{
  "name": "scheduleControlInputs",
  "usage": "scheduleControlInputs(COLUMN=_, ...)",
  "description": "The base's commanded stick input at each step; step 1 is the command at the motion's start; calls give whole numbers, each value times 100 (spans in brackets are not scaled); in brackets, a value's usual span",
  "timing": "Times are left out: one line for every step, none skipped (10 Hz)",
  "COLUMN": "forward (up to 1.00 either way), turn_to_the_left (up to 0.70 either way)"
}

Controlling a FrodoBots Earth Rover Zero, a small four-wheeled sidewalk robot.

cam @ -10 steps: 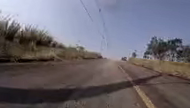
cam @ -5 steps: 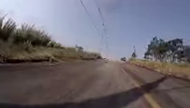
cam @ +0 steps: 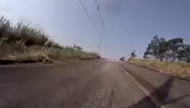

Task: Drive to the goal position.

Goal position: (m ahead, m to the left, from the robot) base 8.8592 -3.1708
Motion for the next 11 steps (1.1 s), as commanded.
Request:
scheduleControlInputs(forward=100, turn_to_the_left=0)
scheduleControlInputs(forward=100, turn_to_the_left=0)
scheduleControlInputs(forward=100, turn_to_the_left=0)
scheduleControlInputs(forward=100, turn_to_the_left=0)
scheduleControlInputs(forward=100, turn_to_the_left=0)
scheduleControlInputs(forward=100, turn_to_the_left=0)
scheduleControlInputs(forward=100, turn_to_the_left=0)
scheduleControlInputs(forward=100, turn_to_the_left=0)
scheduleControlInputs(forward=100, turn_to_the_left=0)
scheduleControlInputs(forward=100, turn_to_the_left=0)
scheduleControlInputs(forward=100, turn_to_the_left=0)
